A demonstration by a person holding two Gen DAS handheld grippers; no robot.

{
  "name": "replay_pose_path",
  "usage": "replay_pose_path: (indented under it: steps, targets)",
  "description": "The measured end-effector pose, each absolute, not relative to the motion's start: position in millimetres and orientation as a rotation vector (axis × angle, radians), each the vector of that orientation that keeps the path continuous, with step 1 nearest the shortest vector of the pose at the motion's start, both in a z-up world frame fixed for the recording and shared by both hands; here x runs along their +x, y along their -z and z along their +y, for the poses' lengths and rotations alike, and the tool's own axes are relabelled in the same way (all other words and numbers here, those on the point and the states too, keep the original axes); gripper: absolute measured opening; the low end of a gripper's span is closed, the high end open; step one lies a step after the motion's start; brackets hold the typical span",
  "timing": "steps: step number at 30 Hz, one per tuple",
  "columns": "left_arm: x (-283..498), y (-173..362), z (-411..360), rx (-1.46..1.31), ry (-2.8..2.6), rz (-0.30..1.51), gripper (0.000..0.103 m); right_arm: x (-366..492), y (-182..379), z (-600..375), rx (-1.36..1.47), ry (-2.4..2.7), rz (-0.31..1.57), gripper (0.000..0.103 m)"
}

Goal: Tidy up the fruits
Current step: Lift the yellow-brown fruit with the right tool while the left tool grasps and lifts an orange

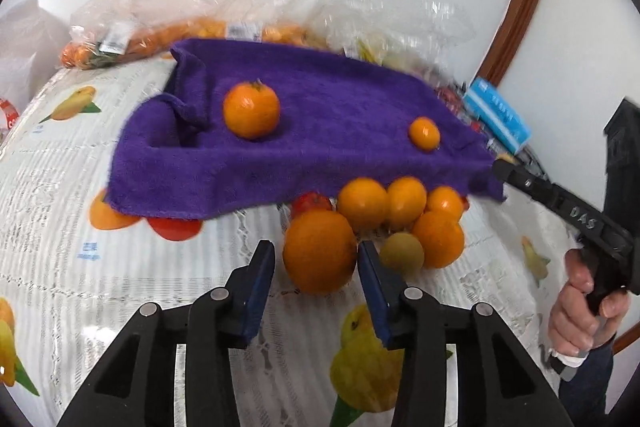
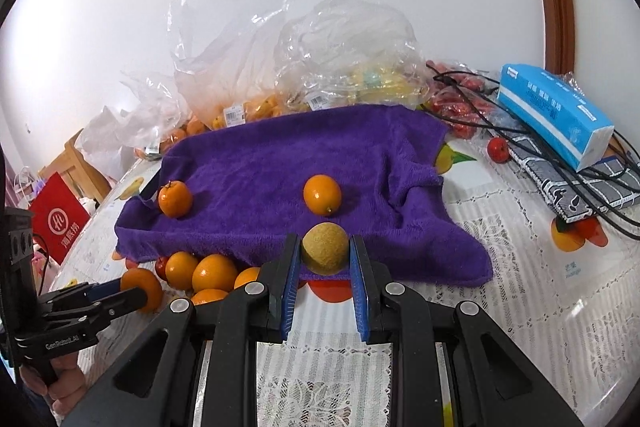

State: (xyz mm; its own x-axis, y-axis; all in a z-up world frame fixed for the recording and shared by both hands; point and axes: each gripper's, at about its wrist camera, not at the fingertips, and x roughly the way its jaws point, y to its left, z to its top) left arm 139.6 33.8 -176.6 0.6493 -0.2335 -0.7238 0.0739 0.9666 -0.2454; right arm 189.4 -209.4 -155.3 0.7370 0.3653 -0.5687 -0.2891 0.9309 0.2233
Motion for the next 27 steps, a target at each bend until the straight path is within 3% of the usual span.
replay_pose_path:
  steps: [7,14,19,27]
  targets:
    - [144.9,176.4,26.3,-0.166,0.181,0.853,0.04,192.5,166.6,-202.6,0.095,-0.362,0.675,0.024]
    - [145.1,179.5,45.3,-0.306,0.211,0.837,0.035,190.5,170.6,-198.2,0.106,-0.392,0.669,0.024]
    - [142.1,178.9,47.4,-0.328,0.24,0.828,0.034,198.6,177.4,-196.1,0.14,-0.434,0.758,0.024]
    - [133.9,167.8,44.1,-0.323,0.263,0.758,0.032,189.5,168.9,-192.4,0.111,-0.459,0.683,0.024]
